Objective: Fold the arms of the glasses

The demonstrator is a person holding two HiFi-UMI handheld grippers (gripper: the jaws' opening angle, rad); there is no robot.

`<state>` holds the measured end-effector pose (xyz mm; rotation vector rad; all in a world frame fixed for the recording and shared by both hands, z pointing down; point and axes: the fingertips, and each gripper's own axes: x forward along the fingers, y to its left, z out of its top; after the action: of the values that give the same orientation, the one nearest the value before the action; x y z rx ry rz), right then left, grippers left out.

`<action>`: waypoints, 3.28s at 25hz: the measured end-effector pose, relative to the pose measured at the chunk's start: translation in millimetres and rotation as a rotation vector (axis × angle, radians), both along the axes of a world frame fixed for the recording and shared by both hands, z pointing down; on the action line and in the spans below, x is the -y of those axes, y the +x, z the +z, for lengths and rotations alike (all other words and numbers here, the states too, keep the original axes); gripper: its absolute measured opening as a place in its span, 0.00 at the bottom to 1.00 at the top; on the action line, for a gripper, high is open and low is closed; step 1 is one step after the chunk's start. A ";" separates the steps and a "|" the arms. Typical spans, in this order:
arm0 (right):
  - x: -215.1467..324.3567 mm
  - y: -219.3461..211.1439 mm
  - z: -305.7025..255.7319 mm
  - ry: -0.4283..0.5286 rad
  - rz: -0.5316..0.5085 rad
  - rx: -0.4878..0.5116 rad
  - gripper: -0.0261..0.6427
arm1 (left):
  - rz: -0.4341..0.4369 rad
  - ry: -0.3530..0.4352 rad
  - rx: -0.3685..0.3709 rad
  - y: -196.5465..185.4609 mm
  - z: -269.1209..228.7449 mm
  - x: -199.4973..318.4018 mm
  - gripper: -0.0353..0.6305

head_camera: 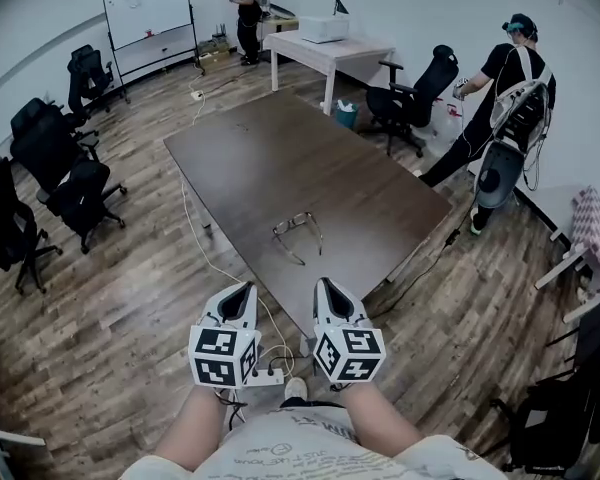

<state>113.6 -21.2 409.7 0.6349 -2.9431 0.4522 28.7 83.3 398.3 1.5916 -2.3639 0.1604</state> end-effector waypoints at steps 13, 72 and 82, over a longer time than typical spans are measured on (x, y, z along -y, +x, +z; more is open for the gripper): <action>71.0 -59.9 3.5 -0.002 0.006 -0.017 0.06 | 0.031 -0.021 -0.027 -59.0 12.9 78.9 0.07; 178.7 -115.4 100.5 -0.244 0.808 -0.227 0.06 | 1.017 -0.670 -0.579 -199.6 268.3 314.1 0.21; 177.7 -102.9 103.6 -0.248 0.843 -0.251 0.06 | 0.978 -0.823 -0.548 -195.8 300.5 311.7 0.21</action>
<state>10.7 -198.9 513.3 1.7254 -2.2084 0.7093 -167.1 -228.3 698.8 1.8197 -0.7820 0.6738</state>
